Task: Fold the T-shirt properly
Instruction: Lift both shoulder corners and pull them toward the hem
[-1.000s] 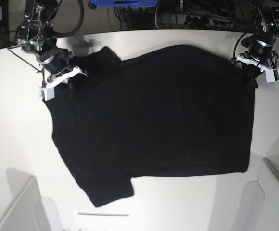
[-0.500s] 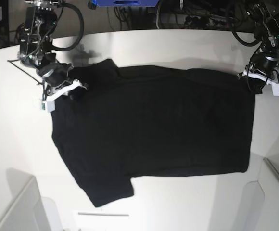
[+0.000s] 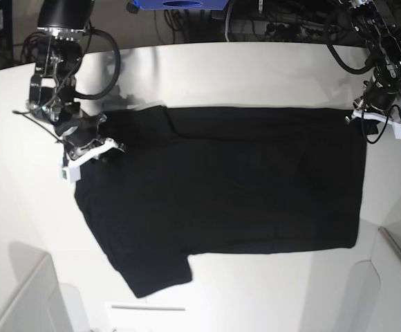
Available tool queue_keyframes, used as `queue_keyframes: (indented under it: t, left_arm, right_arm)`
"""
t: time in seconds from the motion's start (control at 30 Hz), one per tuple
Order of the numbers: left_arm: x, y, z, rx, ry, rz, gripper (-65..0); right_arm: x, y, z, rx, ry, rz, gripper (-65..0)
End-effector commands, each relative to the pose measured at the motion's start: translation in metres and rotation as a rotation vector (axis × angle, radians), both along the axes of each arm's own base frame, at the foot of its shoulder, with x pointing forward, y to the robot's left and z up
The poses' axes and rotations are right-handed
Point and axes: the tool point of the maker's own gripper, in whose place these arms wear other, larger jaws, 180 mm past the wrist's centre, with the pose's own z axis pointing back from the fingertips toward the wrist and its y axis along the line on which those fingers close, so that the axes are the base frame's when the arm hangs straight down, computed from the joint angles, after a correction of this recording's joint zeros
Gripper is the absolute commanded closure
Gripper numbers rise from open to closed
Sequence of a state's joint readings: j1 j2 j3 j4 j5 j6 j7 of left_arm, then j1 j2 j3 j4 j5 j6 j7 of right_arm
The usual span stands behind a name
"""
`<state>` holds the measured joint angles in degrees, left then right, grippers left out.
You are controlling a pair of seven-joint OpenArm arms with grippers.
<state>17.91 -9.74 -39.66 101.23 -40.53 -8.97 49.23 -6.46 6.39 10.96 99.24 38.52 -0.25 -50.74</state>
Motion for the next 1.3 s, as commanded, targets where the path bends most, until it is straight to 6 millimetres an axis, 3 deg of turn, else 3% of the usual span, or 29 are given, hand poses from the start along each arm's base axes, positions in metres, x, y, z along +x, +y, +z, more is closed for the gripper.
queue_keyframes:
  t: [0.0,0.37,0.6,0.9,1.03,1.17,1.27]
  left_arm:
    - [0.006,0.005,0.010,0.019,-0.034,-0.002,0.0]
    - [0.027,0.000,0.020,0.054,-0.044,-0.080,0.0]
    - [0.035,0.013,0.008,0.113,0.004,-0.055,0.0]
    - [0.050,0.016,0.016,0.175,-0.002,-0.068,0.0]
    - [0.059,0.006,0.015,0.169,-0.009,-0.097,0.0]
    - [0.060,0.010,0.003,0.141,0.016,-0.081,0.0]
    - [0.065,0.010,0.005,0.136,0.006,-0.077,0.0]
  right_arm:
    - [0.011,-0.002,0.012,0.000,-0.048,-0.003,0.0]
    - [0.029,0.001,0.016,0.011,-0.048,0.008,0.0]
    - [0.039,0.001,0.014,0.022,-0.030,0.010,0.0]
    - [0.056,0.000,0.016,0.032,-0.028,0.009,0.0]
    - [0.056,0.000,0.014,0.034,-0.021,0.007,0.0]
    - [0.054,-0.001,0.005,0.039,0.003,0.001,0.0]
    - [0.054,-0.001,0.006,0.039,0.002,0.001,0.0]
